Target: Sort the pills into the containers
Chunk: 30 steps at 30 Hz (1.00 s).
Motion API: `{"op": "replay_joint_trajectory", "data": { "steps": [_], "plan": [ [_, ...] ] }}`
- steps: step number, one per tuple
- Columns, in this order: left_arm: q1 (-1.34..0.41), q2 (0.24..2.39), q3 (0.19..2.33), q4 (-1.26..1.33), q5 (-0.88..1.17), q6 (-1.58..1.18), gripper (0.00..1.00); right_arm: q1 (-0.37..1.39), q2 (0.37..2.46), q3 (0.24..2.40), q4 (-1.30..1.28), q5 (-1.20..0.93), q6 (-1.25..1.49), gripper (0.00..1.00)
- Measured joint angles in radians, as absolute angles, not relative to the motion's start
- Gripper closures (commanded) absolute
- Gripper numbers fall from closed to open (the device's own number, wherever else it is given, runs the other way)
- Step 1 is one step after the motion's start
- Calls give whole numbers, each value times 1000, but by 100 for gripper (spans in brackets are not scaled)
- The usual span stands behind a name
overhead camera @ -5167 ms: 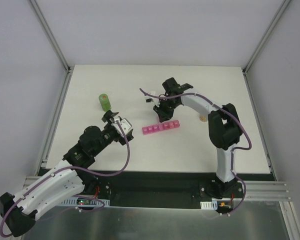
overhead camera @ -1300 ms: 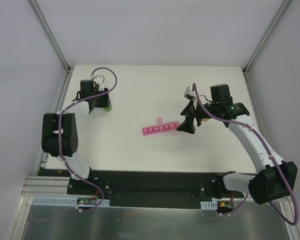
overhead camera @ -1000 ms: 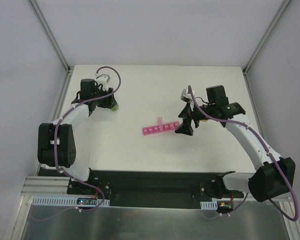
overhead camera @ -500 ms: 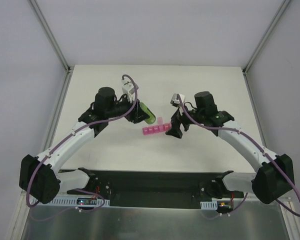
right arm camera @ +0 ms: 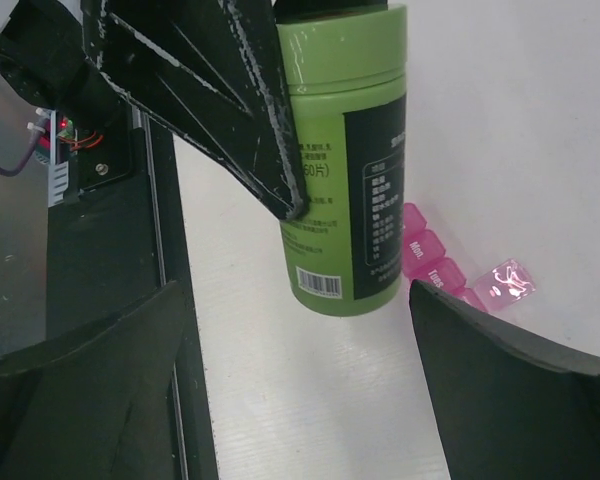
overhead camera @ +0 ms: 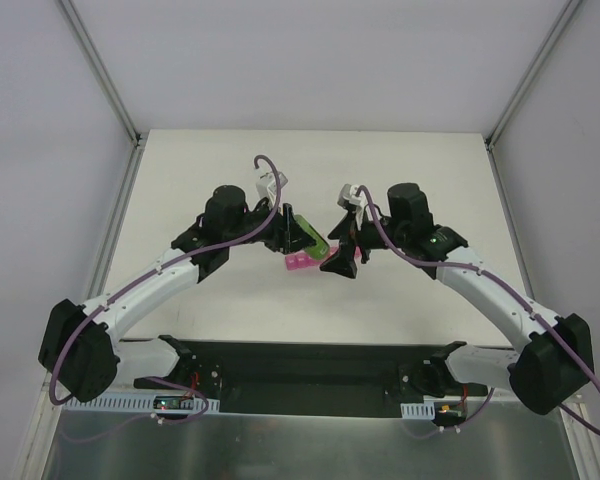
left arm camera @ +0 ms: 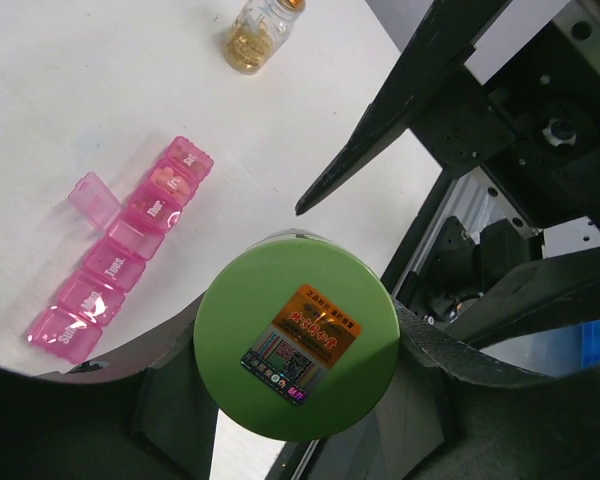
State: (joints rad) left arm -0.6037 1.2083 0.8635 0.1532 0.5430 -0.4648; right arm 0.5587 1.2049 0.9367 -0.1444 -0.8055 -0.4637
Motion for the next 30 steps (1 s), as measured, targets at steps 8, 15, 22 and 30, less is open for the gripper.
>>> {"op": "replay_joint_trajectory", "data": {
  "steps": [8, 15, 22, 30],
  "plan": [
    [-643, 1231, 863, 199, 538, -524, 98, 567, 1221, 937, -144, -797, -448, 3],
    [-654, 1237, 863, 213, 537, -564, 98, 567, 1224, 937, -144, -771, -449, 19],
    [-661, 1232, 855, 247, 508, -617, 96, 567, 1255, 938, -139, -779, -437, 57],
    [-695, 1174, 791, 337, 385, -675, 64, 567, 1261, 938, -86, -805, -334, 71]
  ]
}}
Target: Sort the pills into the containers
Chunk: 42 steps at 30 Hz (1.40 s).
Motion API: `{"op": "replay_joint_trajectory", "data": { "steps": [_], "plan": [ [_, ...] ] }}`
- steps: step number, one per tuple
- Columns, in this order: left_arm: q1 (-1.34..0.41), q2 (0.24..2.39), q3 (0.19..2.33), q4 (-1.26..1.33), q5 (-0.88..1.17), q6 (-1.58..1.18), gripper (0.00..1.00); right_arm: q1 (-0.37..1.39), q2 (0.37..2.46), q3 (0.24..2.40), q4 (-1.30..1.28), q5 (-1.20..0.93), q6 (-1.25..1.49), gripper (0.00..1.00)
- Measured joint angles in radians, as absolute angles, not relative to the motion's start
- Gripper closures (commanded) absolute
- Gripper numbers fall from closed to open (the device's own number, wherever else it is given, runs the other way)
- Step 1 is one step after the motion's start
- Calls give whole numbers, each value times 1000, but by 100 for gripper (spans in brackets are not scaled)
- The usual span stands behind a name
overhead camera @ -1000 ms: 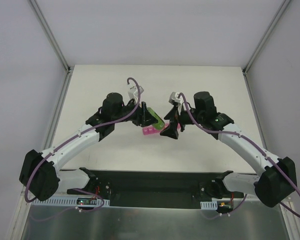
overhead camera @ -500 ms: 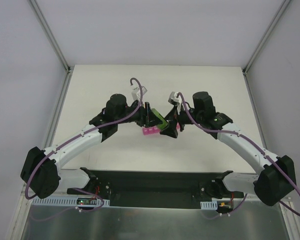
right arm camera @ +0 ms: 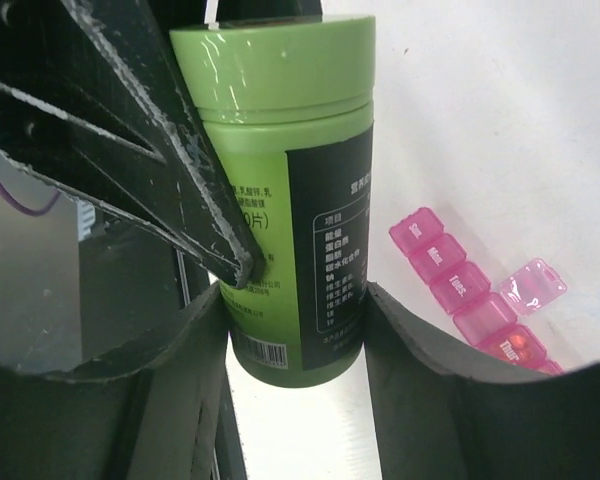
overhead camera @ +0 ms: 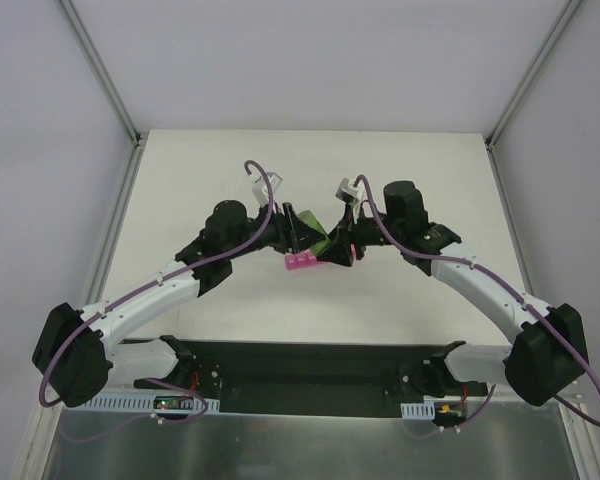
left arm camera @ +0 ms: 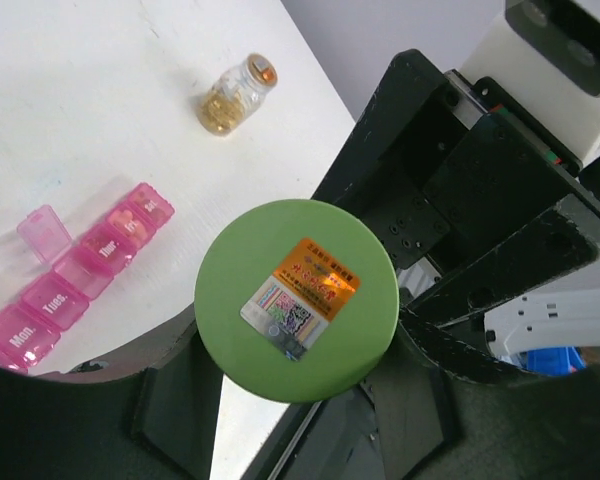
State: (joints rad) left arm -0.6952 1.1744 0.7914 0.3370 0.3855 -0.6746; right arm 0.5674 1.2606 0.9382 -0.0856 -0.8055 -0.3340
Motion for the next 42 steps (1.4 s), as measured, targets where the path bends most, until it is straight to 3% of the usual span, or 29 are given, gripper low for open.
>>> {"op": "replay_joint_trajectory", "data": {
  "steps": [1, 13, 26, 42],
  "plan": [
    [-702, 1164, 775, 365, 359, -681, 59, 567, 1261, 937, -72, -807, -314, 72],
    [-794, 1140, 636, 690, 146, -696, 37, 553, 1222, 852, 135, -823, -31, 76],
    [-852, 1205, 629, 875, 57, -692, 37, 508, 1197, 817, 229, -857, 119, 76],
    [-865, 1223, 623, 883, 51, -685, 40, 497, 1186, 803, 258, -875, 139, 76]
  ]
}}
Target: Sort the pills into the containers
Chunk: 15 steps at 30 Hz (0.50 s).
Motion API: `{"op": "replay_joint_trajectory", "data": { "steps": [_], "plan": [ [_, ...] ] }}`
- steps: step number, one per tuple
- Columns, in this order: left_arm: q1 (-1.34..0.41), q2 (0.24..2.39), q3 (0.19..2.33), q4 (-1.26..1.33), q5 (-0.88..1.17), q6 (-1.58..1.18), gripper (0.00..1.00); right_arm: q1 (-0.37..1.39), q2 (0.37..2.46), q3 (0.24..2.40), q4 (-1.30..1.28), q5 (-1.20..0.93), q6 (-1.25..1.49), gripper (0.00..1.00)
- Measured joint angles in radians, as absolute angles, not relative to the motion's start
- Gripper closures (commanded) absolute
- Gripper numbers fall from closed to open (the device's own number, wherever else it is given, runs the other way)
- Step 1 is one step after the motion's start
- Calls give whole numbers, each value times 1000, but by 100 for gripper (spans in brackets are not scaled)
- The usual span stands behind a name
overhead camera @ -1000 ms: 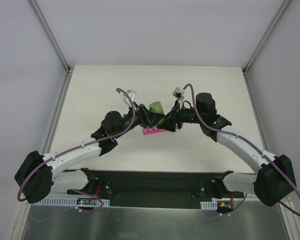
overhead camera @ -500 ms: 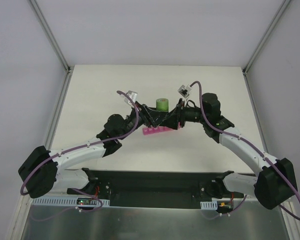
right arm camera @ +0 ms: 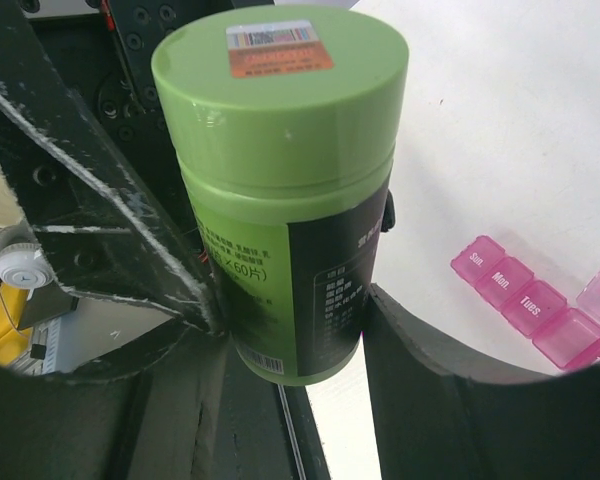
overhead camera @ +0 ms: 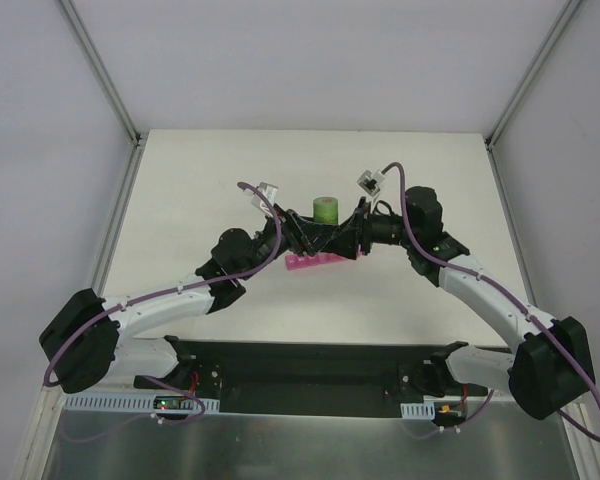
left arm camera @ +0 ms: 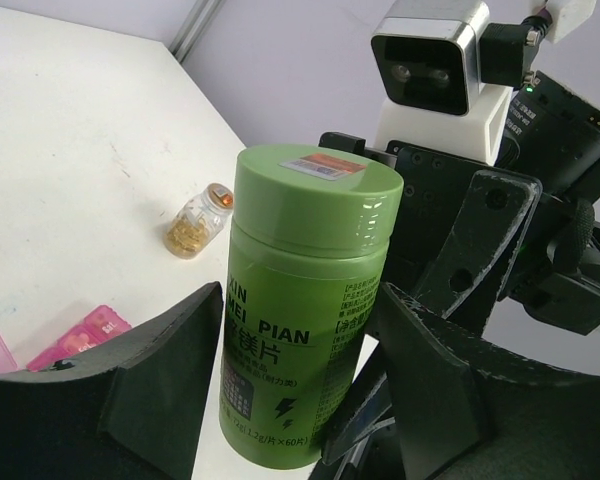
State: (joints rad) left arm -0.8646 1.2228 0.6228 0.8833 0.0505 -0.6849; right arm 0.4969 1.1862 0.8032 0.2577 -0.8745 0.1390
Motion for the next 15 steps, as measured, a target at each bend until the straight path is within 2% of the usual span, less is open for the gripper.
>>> {"op": "replay_joint_trajectory", "data": {
  "steps": [1, 2, 4, 6, 8, 11, 12, 14, 15],
  "plan": [
    [-865, 1225, 623, 885, 51, -686, 42, 496, 1186, 803, 257, -876, 139, 76],
    [-865, 1228, 623, 887, 50, -687, 51, 495, 1186, 803, 258, -876, 138, 76],
    [-865, 1230, 623, 890, 49, -685, 61, 495, 1186, 803, 258, -878, 139, 76],
    [-865, 1230, 622, 894, 51, -675, 77, 493, 1185, 803, 256, -880, 141, 75],
    [-865, 1230, 622, 895, 51, -673, 79, 492, 1185, 802, 257, -881, 139, 75],
    [-865, 1230, 619, 901, 52, -673, 80, 492, 1185, 802, 256, -884, 135, 69],
    [-865, 1230, 616, 904, 52, -673, 80, 492, 1185, 802, 255, -885, 130, 60],
    [-865, 1230, 610, 913, 53, -674, 80, 492, 1185, 802, 252, -888, 124, 50],
    [-865, 1229, 607, 918, 54, -676, 80, 492, 1185, 802, 250, -889, 121, 43]
  ]
}}
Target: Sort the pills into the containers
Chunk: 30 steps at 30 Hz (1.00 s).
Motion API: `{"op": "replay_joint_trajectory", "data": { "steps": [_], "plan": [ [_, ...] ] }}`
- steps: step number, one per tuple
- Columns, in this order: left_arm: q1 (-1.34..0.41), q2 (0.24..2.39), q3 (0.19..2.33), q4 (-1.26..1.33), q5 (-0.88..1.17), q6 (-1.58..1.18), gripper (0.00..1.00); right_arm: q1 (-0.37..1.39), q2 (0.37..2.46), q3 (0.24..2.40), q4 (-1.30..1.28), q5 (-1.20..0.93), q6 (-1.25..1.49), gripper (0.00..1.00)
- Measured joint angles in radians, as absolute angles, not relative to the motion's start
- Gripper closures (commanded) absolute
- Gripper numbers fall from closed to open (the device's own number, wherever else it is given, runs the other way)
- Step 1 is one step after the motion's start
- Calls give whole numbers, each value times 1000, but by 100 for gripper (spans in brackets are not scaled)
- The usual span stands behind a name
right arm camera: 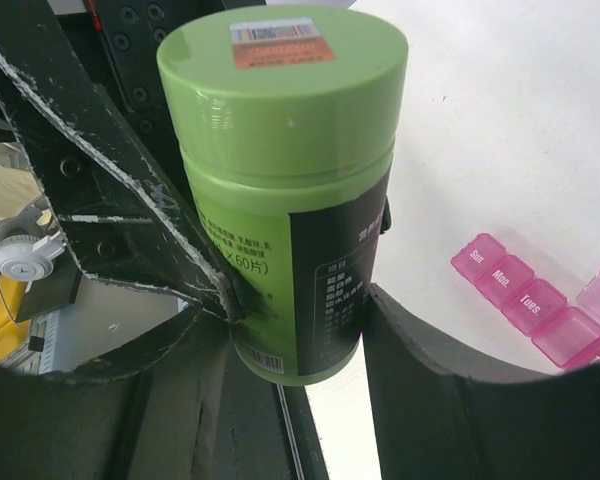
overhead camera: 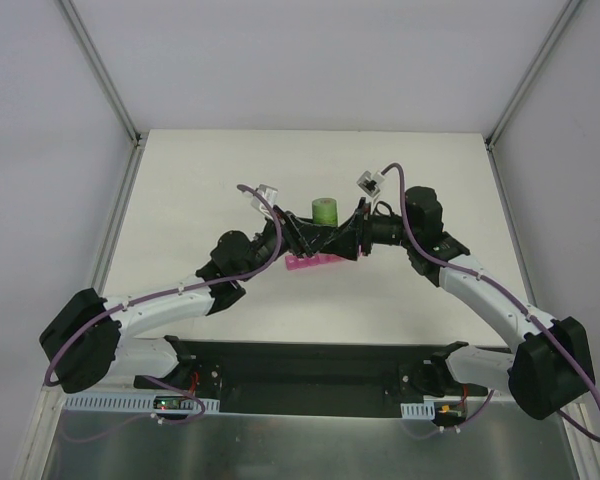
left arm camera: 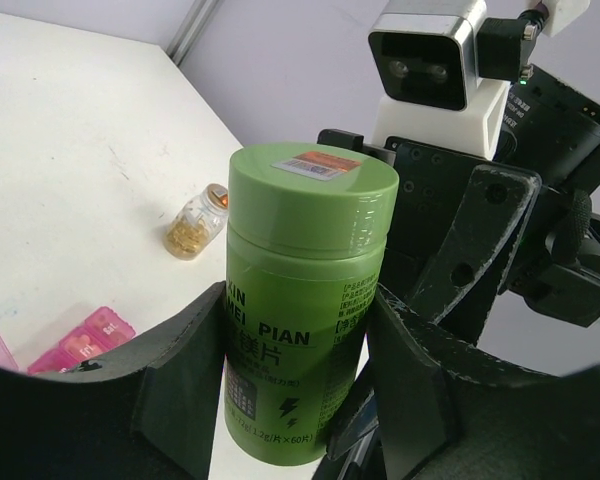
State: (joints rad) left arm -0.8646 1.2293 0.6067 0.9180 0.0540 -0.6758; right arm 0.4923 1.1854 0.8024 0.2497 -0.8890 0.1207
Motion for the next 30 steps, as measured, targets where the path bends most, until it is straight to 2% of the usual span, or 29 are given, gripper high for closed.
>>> {"op": "replay_joint_trajectory", "data": {
  "steps": [3, 16, 19, 20, 21, 23, 24, 25, 28, 29, 30],
  "plan": [
    [-865, 1229, 594, 939, 54, -693, 80, 492, 1185, 802, 251, -894, 117, 36],
    [-878, 1268, 587, 1056, 19, -754, 80, 506, 1188, 826, 266, -903, 131, 35],
    [-891, 1271, 591, 1075, -1, -755, 80, 505, 1190, 832, 275, -905, 149, 51],
    [-892, 1272, 594, 1084, -7, -756, 78, 504, 1192, 835, 280, -903, 155, 63],
    [-895, 1272, 596, 1090, -13, -756, 78, 501, 1195, 840, 284, -903, 163, 68],
    [-896, 1272, 599, 1100, -32, -756, 67, 498, 1207, 859, 287, -908, 181, 74],
    [-896, 1272, 600, 1103, -38, -756, 59, 498, 1213, 866, 289, -911, 183, 75],
    [-896, 1270, 601, 1104, -47, -755, 43, 498, 1219, 875, 289, -915, 185, 76],
    [-897, 1242, 604, 1065, -59, -749, 24, 495, 1224, 881, 289, -927, 186, 77],
    [-898, 1219, 604, 1037, -59, -744, 13, 494, 1224, 881, 289, -929, 184, 77],
    [-900, 1191, 604, 1003, -58, -736, 10, 492, 1224, 881, 290, -929, 181, 77]
  ]
}}
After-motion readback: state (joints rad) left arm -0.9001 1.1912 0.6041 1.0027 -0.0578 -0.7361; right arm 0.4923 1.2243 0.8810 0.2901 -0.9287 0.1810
